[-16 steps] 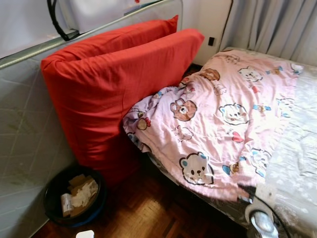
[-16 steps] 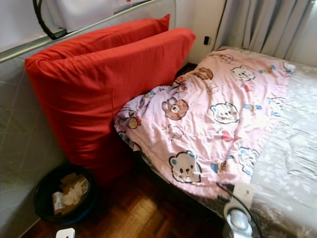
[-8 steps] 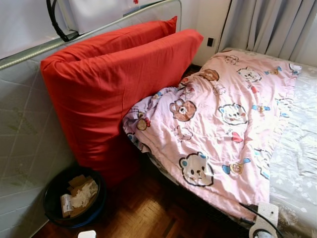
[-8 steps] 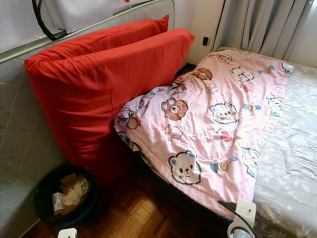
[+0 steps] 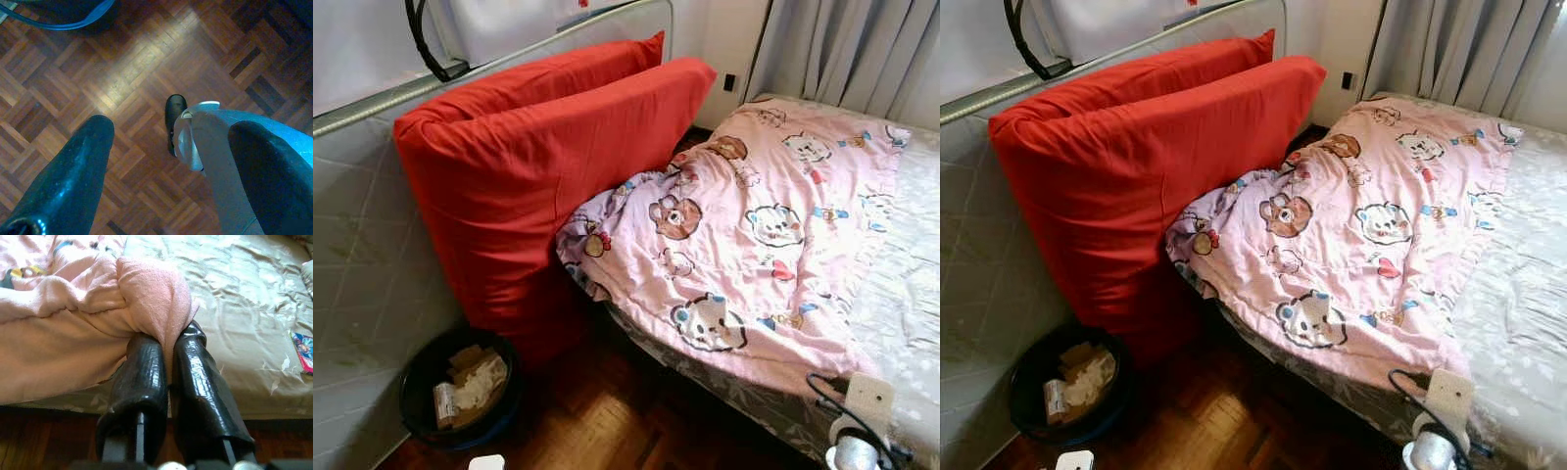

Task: Clean up the room

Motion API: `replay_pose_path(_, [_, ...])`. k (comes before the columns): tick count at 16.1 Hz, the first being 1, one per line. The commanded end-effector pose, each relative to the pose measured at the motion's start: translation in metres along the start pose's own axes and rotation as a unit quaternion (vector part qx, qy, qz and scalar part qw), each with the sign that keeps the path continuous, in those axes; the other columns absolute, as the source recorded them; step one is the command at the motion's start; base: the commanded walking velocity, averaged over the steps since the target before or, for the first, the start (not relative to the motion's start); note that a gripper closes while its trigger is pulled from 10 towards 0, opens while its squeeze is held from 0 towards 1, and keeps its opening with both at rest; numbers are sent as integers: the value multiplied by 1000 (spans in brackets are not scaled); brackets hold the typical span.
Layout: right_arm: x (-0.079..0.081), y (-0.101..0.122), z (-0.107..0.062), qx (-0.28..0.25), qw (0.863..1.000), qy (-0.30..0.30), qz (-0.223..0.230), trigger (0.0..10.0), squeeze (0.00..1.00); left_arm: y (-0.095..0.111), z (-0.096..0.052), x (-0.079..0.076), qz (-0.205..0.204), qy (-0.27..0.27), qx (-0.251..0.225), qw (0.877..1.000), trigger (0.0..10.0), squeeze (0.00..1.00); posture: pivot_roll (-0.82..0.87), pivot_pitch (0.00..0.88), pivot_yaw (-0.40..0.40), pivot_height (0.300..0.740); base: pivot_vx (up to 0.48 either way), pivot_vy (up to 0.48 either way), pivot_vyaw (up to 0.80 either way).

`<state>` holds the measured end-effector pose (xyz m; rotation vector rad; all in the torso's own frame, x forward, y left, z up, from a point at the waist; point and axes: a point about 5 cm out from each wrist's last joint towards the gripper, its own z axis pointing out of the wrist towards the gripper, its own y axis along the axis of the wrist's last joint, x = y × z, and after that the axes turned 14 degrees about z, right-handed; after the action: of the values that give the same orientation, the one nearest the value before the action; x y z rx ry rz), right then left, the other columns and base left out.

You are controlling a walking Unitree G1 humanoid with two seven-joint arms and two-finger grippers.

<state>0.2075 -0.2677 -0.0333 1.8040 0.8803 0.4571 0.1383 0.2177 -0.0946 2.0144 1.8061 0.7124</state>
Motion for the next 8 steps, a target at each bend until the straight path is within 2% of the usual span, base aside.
replay_pose_path(1, [5, -24, -9, 81, 996, 21, -9, 10000, 0, -5, -1, 3, 5, 1, 10, 1000, 10000, 0, 2, 37, 3, 740, 0, 0, 0])
replay_pose_path(2, [8, -35, -14, 125, 991, 38, -7, 10000, 0, -5, -1, 3, 5, 1, 10, 1000, 10000, 0, 2, 37, 4, 740, 0, 0, 0])
replay_pose_path(3, [10, -40, -17, 143, 989, 48, -7, 10000, 0, -4, -1, 3, 6, 1, 10, 1000, 10000, 0, 2, 37, 4, 740, 0, 0, 0])
replay_pose_path(6, [6, -54, -23, 187, 982, 35, -2, 10000, 0, -4, -1, 3, 4, 3, 9, 1000, 10000, 0, 3, 38, 5, 740, 0, 0, 0])
replay_pose_path(8, [1, -55, -22, 202, 979, 20, 27, 10000, 0, -5, -1, 3, 4, 1, 9, 1000, 10000, 0, 3, 41, 5, 740, 0, 0, 0])
